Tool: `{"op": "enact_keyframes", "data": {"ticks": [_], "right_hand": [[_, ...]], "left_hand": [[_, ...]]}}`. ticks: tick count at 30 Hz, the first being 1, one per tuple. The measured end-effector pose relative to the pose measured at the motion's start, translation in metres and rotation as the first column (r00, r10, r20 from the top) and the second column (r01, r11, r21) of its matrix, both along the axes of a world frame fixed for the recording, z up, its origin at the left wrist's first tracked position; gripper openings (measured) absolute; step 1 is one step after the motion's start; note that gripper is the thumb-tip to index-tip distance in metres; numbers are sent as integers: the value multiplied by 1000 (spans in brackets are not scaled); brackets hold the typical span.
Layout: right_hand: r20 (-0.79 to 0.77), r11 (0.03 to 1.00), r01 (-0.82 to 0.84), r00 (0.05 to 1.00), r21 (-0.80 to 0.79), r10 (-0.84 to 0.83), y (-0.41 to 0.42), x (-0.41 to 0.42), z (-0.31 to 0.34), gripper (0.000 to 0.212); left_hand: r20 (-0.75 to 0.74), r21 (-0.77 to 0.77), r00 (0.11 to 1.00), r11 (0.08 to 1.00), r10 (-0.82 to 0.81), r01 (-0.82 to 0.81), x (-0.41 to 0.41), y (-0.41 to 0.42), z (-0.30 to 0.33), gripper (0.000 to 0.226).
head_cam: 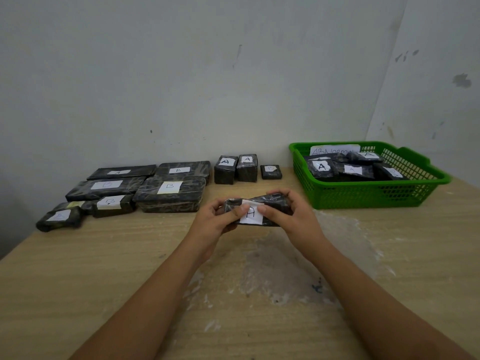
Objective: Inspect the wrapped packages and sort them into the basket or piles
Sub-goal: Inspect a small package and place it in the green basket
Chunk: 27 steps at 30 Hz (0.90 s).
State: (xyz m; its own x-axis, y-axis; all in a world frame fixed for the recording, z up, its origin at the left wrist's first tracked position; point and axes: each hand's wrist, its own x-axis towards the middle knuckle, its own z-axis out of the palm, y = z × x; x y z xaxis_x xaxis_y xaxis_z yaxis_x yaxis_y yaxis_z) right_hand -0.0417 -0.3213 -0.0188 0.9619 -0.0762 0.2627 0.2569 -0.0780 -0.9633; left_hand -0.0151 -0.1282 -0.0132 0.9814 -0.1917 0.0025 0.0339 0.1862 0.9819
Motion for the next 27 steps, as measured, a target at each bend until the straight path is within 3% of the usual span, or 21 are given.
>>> {"op": "enact_keyframes", "data": {"ticks": [4, 8, 13, 18, 22, 27], "right_hand": [[29, 1000, 4, 1000, -23, -3, 3, 2, -3, 32], [47, 995, 31, 999, -93, -26, 3, 3, -6, 33], [24, 999, 0, 1000, -34, 1, 2, 2, -4, 22], [30, 998, 46, 999, -35, -45, 1, 5, -3, 17], [9, 1000, 9, 1000, 2, -9, -1, 5, -3, 16], [-25, 998, -40, 999, -42, 39, -1, 2, -1, 38]], "left_hand": [[-5, -8, 999, 999, 43, -43, 0, -3, -3, 51], [13, 11, 996, 996, 93, -93, 1, -6, -7, 62], [13, 87, 992, 988, 125, -126, 2, -7, -10, 51], [8, 48, 999, 998, 41, -41, -1, -7, -6, 63], [8, 42, 998, 997, 62, -62, 0, -8, -7, 52], [45, 103, 991, 986, 127, -131, 1, -7, -8, 42]]}}
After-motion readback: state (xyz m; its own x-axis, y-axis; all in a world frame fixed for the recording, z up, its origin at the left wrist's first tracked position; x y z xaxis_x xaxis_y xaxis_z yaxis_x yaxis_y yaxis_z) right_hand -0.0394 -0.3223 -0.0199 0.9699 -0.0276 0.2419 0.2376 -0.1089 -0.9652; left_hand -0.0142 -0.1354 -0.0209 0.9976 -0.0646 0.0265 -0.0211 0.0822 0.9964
